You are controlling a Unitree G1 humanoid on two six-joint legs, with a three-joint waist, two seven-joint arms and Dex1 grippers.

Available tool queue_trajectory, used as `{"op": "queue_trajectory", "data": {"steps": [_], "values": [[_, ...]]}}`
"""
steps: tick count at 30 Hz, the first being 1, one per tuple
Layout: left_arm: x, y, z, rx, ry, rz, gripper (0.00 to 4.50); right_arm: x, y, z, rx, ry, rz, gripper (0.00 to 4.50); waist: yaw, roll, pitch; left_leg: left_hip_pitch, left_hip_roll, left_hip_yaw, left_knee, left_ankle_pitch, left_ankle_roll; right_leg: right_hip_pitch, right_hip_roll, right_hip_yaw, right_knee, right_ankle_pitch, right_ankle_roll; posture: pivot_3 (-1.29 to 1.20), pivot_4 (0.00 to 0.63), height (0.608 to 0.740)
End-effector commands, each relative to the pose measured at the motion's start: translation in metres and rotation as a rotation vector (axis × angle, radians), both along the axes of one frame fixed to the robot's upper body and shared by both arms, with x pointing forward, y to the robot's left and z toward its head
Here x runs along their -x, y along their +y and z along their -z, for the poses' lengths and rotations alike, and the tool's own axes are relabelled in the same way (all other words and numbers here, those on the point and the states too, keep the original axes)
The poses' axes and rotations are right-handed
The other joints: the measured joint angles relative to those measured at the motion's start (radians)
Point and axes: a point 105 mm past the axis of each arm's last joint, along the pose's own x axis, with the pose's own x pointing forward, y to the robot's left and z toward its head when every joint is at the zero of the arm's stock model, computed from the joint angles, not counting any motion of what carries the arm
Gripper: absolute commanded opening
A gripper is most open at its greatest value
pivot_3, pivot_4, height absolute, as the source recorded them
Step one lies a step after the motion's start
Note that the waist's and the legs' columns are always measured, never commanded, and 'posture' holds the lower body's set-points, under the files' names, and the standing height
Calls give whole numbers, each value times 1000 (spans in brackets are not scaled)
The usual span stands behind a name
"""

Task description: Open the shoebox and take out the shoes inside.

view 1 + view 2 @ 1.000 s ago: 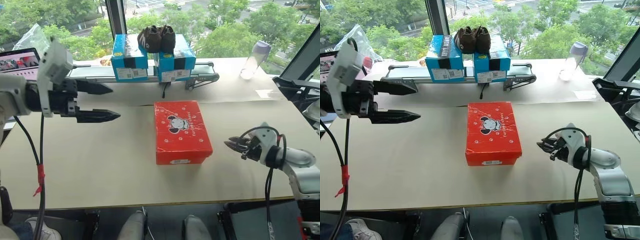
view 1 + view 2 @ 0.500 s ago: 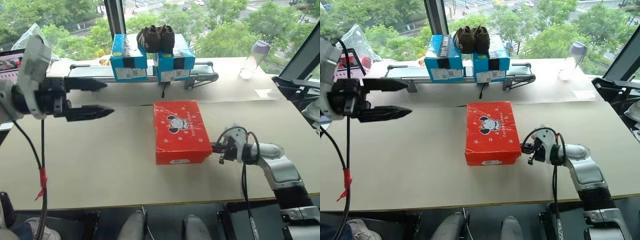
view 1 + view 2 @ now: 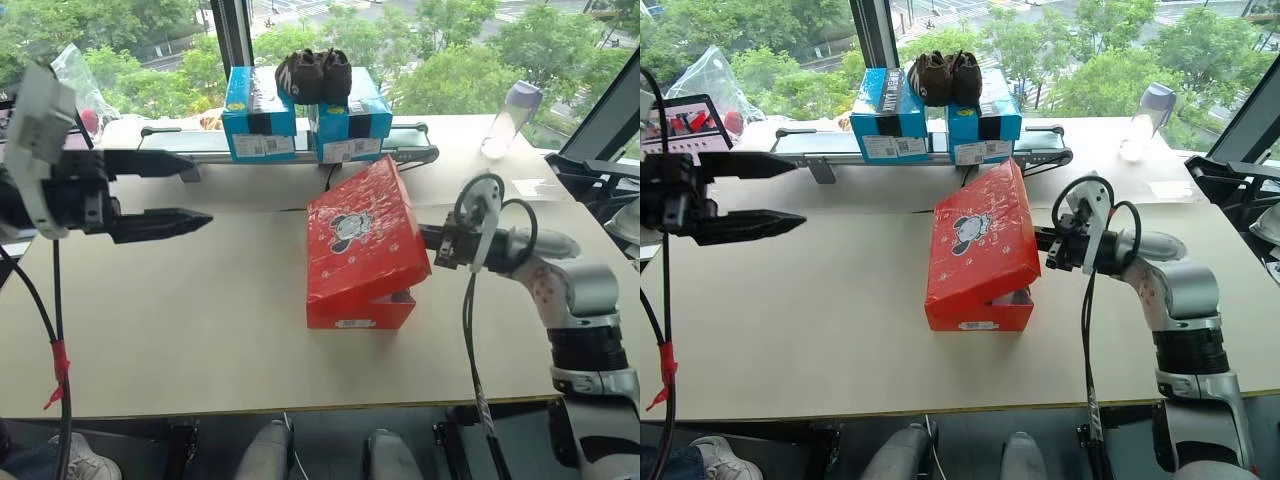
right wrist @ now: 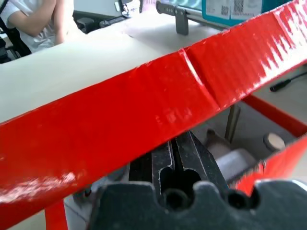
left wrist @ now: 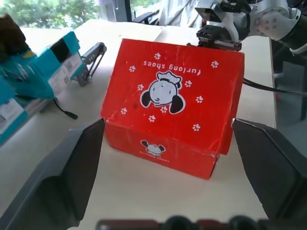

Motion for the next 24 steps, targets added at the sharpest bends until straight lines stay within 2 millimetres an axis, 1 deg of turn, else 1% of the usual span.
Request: {"op": "queue_trajectory", "data": {"steps": [1, 5, 7, 9, 11, 14, 16, 19, 21, 24], "values": [[8, 3, -19, 25, -54, -15, 4500, 6, 27, -25, -39, -73, -87, 68, -2, 0, 0, 0, 0, 0, 0, 0, 0, 0, 0, 0, 0, 0, 0, 0, 150, 740], [10, 1, -22, 43, -61, -12, 4500, 6, 47, -21, -19, -75, -135, 68, -4, 0, 0, 0, 0, 0, 0, 0, 0, 0, 0, 0, 0, 0, 0, 0, 150, 740], [11, 1, -24, 48, -66, -13, 4500, 8, 61, -21, -30, -76, -170, 68, -4, 0, 0, 0, 0, 0, 0, 0, 0, 0, 0, 0, 0, 0, 0, 0, 150, 740], [10, 1, -25, 62, -75, -21, 4500, 9, 82, -30, -92, -82, -206, 68, -5, 0, 0, 0, 0, 0, 0, 0, 0, 0, 0, 0, 1, 1, -2, 0, 150, 740], [10, 1, -27, 68, -81, -24, 4500, 10, 99, -37, -144, -87, -225, 68, -14, 0, 0, 0, 1, 0, 0, 0, 0, -1, 1, 0, 1, 1, -2, 0, 150, 740], [10, 0, -28, 71, -89, -22, 4500, 12, 114, -36, -157, -88, -240, 68, -22, 0, 0, 0, 3, 0, 0, 1, -1, -2, 4, 1, 3, 2, -3, 0, 150, 740], [13, 0, -34, 90, -111, -16, 4500, 10, 125, -28, -142, -90, -232, 68, -20, 0, 0, 0, 4, -1, 0, 1, -1, -3, 6, 1, 3, 4, -7, 0, 150, 740], [16, 0, -42, 115, -129, -8, 4500, 4, 130, -14, -76, -114, -185, 68, -22, 0, 0, 0, 5, 0, 0, 1, -2, -10, 6, 3, 5, 5, -8, 0, 150, 740], [18, -1, -46, 125, -135, -2, 4500, 1, 133, -1, -24, -119, -161, 68, -22, 0, 0, 0, 5, 1, 0, 1, -2, -12, 6, 4, 8, 5, -8, 0, 150, 740], [18, -4, -43, 109, -127, 6, 4500, 3, 136, 24, 100, -144, -152, 68, -22, 0, 0, 0, 8, 2, 0, 2, -3, -13, 9, 5, 9, 5, -8, 0, 150, 740]]}}
